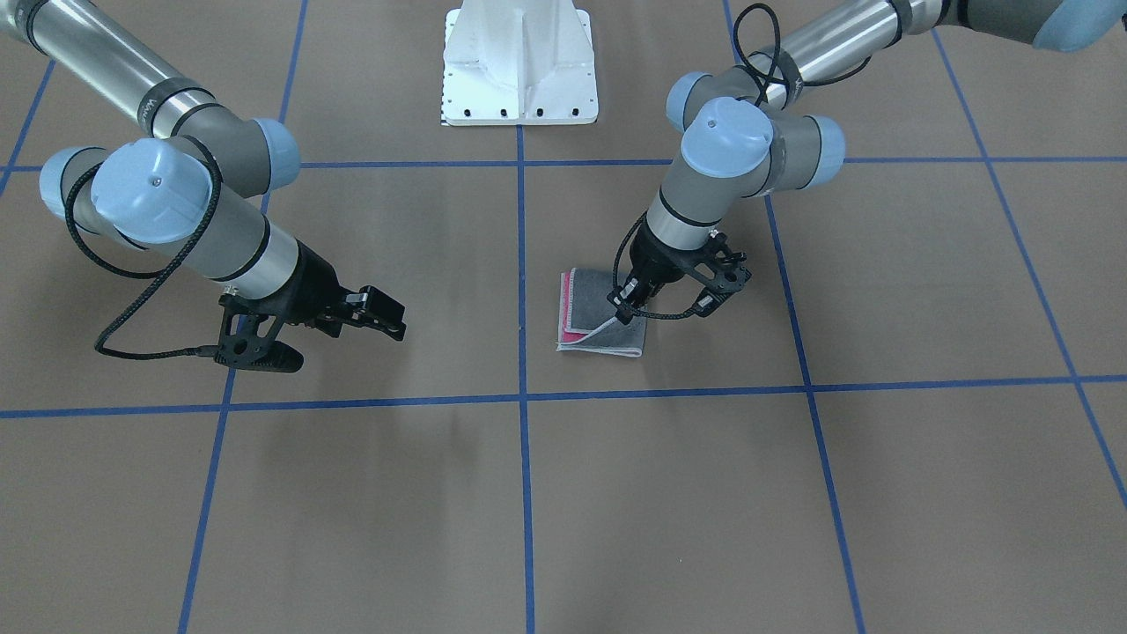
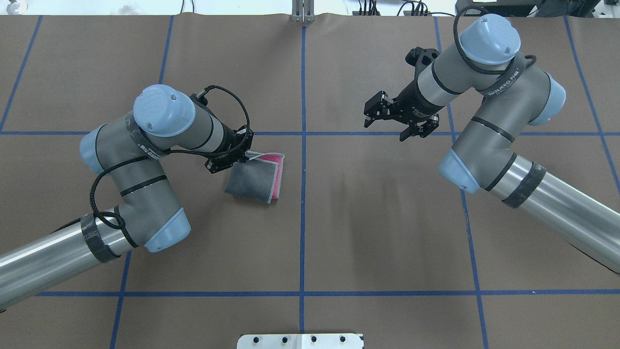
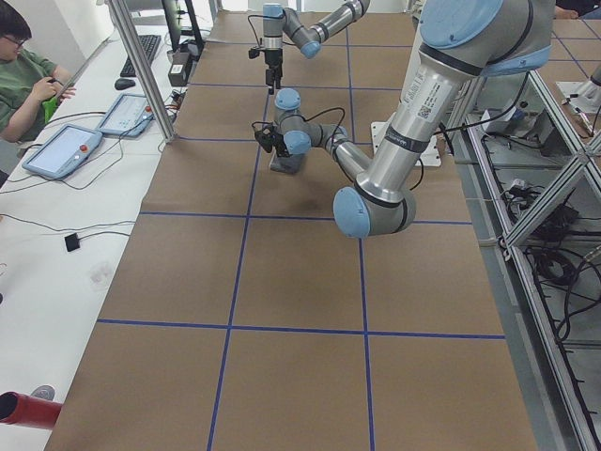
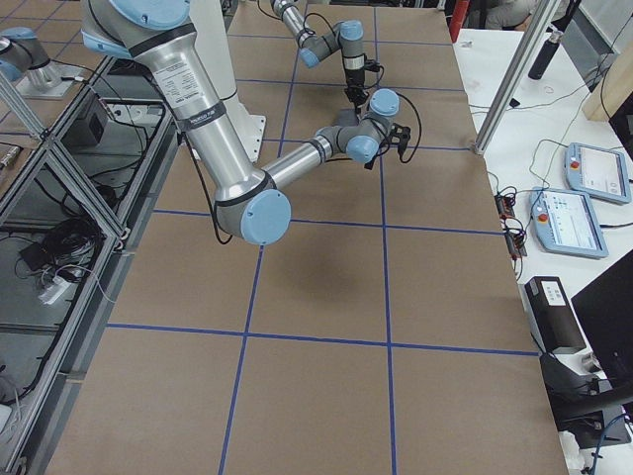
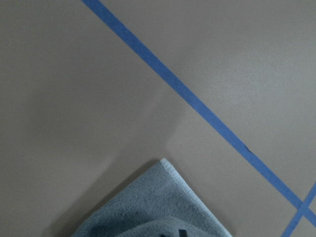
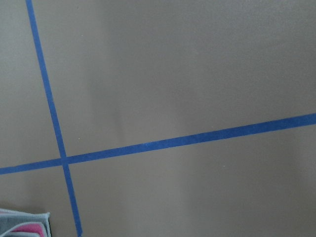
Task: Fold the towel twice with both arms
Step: 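Fold the lifted end over toward the strip's far end with the left gripper, then release the towel and raise the left gripper away from it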
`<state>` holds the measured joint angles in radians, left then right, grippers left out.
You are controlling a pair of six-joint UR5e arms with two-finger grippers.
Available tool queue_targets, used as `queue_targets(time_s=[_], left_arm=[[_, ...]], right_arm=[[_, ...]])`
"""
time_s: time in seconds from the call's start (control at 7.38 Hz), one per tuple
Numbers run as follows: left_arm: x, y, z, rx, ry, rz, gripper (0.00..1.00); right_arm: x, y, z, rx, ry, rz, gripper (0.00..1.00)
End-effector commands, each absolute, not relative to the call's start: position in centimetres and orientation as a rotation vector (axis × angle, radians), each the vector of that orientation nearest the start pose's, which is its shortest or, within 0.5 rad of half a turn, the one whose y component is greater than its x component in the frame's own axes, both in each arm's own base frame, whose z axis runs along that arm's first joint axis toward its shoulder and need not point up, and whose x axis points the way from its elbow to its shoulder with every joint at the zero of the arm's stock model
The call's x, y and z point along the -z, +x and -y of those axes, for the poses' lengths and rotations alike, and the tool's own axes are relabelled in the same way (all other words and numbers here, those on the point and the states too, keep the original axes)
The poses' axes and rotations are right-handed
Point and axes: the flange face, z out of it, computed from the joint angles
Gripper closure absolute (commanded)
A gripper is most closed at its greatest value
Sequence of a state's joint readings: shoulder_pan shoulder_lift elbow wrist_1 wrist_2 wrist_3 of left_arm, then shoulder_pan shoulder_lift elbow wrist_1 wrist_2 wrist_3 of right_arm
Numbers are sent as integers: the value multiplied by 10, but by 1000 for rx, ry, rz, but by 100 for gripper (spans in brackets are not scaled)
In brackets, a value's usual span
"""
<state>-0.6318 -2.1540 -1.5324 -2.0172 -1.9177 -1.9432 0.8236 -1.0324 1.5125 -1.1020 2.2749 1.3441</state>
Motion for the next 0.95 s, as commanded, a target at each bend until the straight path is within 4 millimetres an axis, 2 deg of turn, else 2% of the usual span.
queue_targets(time_s=[0.0, 0.14, 0.27, 0.54, 0.81], left_arm=[[-288, 500, 511, 770, -185, -1028, 49], [-291, 496, 520, 785, -180, -1021, 40], [-290, 486, 529, 788, -164, -1030, 22], [-274, 487, 523, 751, -210, -1057, 15], [-269, 497, 513, 730, -246, -1061, 3]], right_arm=[[-310, -418, 548, -199, -109, 1106, 0], [-311, -418, 550, -210, -86, 1097, 0], [-313, -421, 549, -211, -83, 1091, 0], [-316, -422, 550, -212, -86, 1086, 0], [-318, -423, 551, -212, -87, 1084, 0]])
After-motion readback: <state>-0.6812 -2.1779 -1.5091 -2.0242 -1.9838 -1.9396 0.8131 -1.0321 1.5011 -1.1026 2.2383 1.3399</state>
